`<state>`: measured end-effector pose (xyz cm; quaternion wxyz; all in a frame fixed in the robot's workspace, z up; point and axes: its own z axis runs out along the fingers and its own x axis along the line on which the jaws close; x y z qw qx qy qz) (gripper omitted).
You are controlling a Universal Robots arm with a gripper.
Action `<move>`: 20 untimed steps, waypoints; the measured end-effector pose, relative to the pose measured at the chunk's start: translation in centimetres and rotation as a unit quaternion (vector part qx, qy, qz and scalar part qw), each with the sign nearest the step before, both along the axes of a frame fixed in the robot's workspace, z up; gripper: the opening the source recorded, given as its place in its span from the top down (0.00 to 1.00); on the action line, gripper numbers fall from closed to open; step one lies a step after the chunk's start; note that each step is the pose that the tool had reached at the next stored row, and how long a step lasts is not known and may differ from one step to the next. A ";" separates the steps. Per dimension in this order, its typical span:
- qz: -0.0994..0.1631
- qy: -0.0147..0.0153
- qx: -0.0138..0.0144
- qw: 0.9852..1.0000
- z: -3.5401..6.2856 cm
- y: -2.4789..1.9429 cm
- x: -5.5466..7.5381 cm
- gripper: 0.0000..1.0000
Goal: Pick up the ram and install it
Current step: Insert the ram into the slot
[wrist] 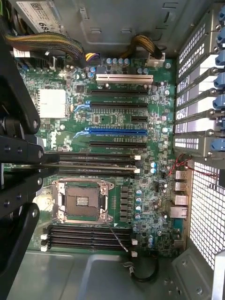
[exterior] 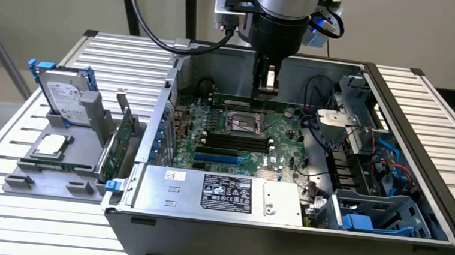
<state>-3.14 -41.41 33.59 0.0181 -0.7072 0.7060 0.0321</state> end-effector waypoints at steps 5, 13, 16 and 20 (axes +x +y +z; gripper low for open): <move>0.000 -0.004 -0.002 1.000 -0.53 0.37 -1.1 1.00; 0.001 -0.005 -0.006 1.000 -1.92 1.64 -1.3 1.00; 0.001 -0.005 -0.008 1.000 -2.47 1.75 -1.3 1.00; 0.001 -0.005 -0.011 1.000 -3.20 1.85 -1.3 1.00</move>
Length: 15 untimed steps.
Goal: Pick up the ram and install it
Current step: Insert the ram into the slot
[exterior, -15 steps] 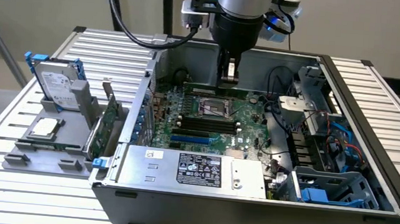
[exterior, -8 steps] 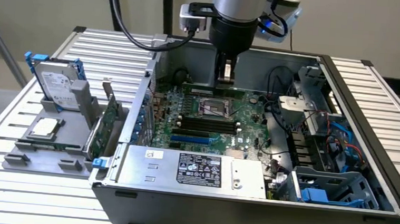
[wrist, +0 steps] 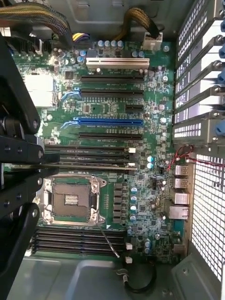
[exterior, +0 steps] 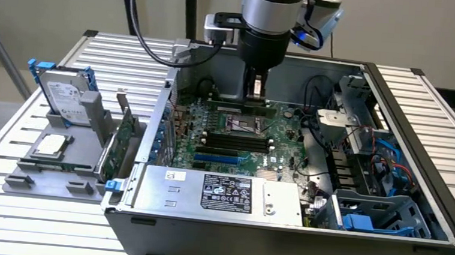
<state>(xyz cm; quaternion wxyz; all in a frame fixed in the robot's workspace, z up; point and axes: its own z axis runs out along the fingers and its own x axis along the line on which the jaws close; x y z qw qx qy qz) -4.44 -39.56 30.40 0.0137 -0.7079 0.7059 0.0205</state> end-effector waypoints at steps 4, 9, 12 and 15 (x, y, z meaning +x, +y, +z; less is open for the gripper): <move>0.000 0.000 -0.004 1.000 -0.72 0.06 0.0 1.00; 0.000 0.000 -0.008 1.000 -1.63 0.09 0.1 1.00; 0.000 0.000 -0.010 1.000 -2.17 0.10 0.1 1.00; 0.000 0.000 -0.011 1.000 -2.73 0.10 0.2 1.00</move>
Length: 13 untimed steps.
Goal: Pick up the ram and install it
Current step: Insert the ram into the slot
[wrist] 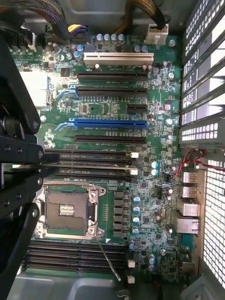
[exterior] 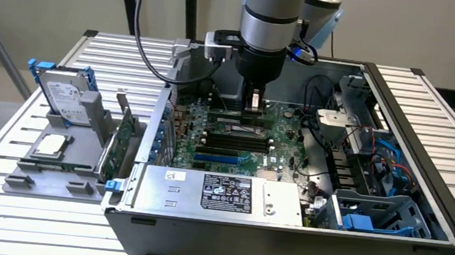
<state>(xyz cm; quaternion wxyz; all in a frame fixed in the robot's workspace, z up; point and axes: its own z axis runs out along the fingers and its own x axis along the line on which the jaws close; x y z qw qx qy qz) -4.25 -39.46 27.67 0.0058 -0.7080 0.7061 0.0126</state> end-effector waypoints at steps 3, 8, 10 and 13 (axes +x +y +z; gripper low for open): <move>0.000 0.000 0.000 1.000 -0.55 0.00 0.0 1.00; 0.000 0.000 0.000 1.000 -1.45 -0.02 0.0 1.00; 0.001 0.000 0.000 1.000 -1.82 -0.03 0.1 1.00; 0.002 0.000 -0.001 1.000 -2.36 -0.09 0.1 1.00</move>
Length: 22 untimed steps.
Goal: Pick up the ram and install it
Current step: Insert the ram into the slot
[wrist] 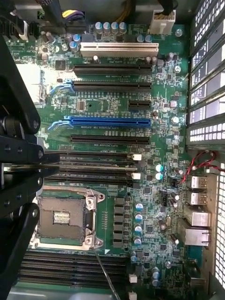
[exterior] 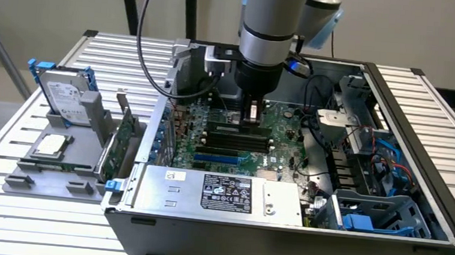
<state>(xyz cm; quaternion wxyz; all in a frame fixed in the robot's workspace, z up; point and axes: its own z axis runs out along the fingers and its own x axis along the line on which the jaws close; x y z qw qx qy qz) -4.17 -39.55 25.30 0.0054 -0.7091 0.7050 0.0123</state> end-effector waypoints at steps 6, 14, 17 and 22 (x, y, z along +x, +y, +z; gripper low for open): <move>0.000 0.000 -0.001 1.000 -1.09 -0.07 0.0 1.00; 0.000 0.000 -0.008 1.000 -1.63 -0.09 0.2 1.00; 0.000 0.000 -0.008 1.000 -1.71 -0.09 0.2 1.00; 0.000 0.000 -0.008 1.000 -1.83 -0.17 0.2 1.00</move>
